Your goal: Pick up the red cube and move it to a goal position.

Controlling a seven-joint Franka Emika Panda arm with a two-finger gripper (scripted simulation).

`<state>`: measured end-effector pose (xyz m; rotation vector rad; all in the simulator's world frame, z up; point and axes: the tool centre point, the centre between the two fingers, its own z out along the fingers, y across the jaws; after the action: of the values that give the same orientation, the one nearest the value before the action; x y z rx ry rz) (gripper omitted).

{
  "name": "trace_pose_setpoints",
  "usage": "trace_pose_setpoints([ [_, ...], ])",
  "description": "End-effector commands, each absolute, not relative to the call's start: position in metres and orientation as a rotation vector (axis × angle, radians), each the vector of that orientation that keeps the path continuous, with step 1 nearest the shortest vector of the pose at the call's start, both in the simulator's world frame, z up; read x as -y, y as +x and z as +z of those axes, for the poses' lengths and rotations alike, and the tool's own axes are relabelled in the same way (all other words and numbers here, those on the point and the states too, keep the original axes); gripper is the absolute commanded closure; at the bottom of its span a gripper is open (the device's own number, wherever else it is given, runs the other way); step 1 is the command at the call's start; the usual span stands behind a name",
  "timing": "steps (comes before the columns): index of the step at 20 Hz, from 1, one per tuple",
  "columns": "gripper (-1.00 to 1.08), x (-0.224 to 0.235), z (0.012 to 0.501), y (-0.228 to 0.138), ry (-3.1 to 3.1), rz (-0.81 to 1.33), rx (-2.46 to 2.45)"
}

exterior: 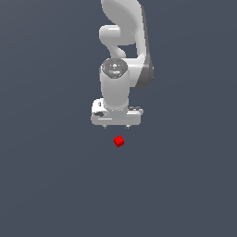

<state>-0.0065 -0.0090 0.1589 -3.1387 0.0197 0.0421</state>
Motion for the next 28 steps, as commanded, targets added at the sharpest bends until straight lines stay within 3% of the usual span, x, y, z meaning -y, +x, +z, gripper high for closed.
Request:
trace_pose_setpoints([
  [1, -0.92, 0.009, 0.159, -0.006, -3.139, 0.042, -0.020],
  [13, -0.92, 0.007, 0.133, -0.006, -3.135, 0.034, 0.151],
  [28, -0.92, -0.001, 0.045, -0.006, -3.056, 0.007, 0.718],
])
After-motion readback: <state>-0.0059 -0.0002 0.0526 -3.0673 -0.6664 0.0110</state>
